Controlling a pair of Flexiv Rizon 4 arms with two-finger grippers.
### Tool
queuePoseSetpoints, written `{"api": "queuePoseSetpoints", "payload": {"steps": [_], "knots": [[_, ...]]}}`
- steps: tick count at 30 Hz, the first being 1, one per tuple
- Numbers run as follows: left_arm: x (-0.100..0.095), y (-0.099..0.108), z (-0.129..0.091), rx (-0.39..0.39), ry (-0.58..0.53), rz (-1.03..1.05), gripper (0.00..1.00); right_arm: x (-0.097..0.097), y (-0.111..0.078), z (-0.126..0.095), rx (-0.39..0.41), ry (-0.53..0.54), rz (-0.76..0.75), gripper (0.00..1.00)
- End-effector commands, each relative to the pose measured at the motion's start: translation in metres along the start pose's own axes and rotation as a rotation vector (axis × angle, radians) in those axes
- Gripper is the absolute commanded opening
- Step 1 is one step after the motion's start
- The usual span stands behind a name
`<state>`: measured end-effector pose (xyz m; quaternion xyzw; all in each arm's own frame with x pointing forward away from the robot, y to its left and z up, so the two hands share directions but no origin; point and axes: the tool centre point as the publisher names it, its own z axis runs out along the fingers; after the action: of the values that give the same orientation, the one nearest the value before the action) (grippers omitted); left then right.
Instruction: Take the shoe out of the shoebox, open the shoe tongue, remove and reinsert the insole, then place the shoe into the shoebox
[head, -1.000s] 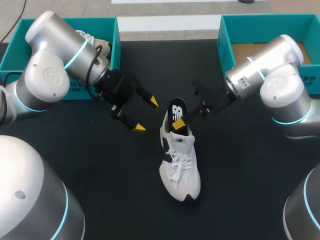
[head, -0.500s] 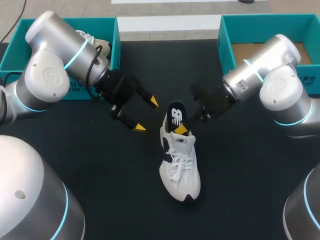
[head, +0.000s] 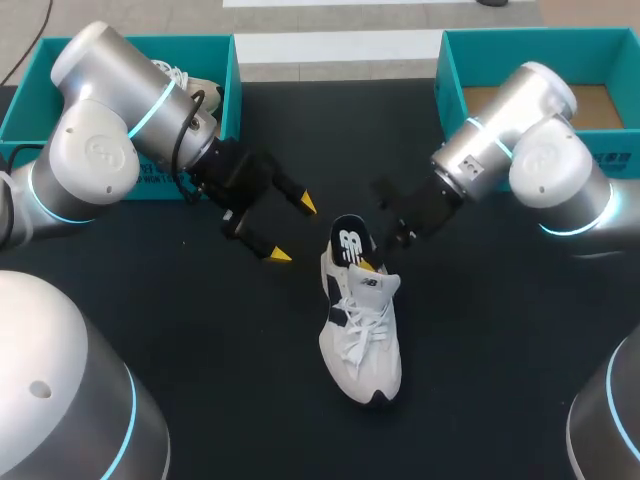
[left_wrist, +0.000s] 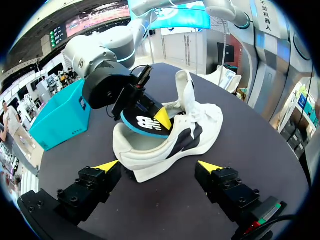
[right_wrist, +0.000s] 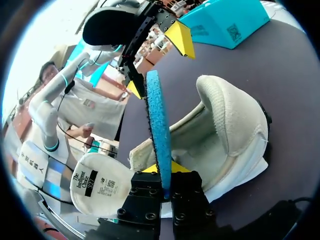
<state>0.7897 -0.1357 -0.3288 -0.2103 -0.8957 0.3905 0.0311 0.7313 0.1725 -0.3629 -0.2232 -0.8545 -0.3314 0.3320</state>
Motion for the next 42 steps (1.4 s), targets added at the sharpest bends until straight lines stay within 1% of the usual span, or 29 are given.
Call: {"api": "queuePoseSetpoints", "payload": {"steps": [1, 2, 4, 6, 7, 9, 15, 23, 26, 27, 29, 33, 39, 42], "knots": [[0.001, 0.0, 0.0, -0.002, -0.001, 0.0, 1.0, -0.001, -0.004, 0.008, -0.004, -0.007, -0.005, 0.0], [0.001, 0.0, 0.0, -0.002, -0.001, 0.0, 1.0, -0.001, -0.002, 0.007, -0.012, -0.018, -0.014, 0.0], [0.001, 0.0, 0.0, -0.002, -0.001, 0.0, 1.0, 0.001, 0.003, 0.002, -0.034, -0.03, -0.026, 0.18], [0.001, 0.0, 0.0, -0.002, -0.001, 0.0, 1.0, 0.002, 0.007, -0.003, -0.049, -0.039, -0.036, 0.3], [0.001, 0.0, 0.0, -0.002, -0.001, 0.0, 1.0, 0.002, 0.009, -0.004, -0.053, -0.042, -0.047, 0.33], [0.001, 0.0, 0.0, -0.002, -0.001, 0.0, 1.0, 0.004, 0.013, -0.006, -0.057, -0.044, -0.055, 0.37], [0.001, 0.0, 0.0, -0.002, -0.001, 0.0, 1.0, 0.006, 0.023, -0.008, -0.069, -0.049, -0.087, 0.4], [0.001, 0.0, 0.0, -0.002, -0.001, 0.0, 1.0, 0.003, 0.039, -0.014, -0.097, -0.057, -0.117, 0.37], [0.001, 0.0, 0.0, -0.002, -0.001, 0.0, 1.0, 0.001, 0.044, -0.014, -0.104, -0.06, -0.126, 0.33], [0.001, 0.0, 0.0, -0.002, -0.001, 0.0, 1.0, 0.0, 0.045, -0.015, -0.107, -0.062, -0.128, 0.24], [0.001, 0.0, 0.0, -0.002, -0.001, 0.0, 1.0, -0.001, 0.046, -0.015, -0.107, -0.066, -0.129, 0.0], [0.001, 0.0, 0.0, -0.002, -0.001, 0.0, 1.0, -0.005, 0.038, -0.012, -0.09, -0.071, -0.117, 0.0], [0.001, 0.0, 0.0, -0.002, -0.001, 0.0, 1.0, -0.005, 0.018, -0.005, -0.06, -0.068, -0.076, 0.0], [0.001, 0.0, 0.0, -0.002, -0.001, 0.0, 1.0, -0.004, 0.011, -0.001, -0.054, -0.06, -0.059, 0.0]]}}
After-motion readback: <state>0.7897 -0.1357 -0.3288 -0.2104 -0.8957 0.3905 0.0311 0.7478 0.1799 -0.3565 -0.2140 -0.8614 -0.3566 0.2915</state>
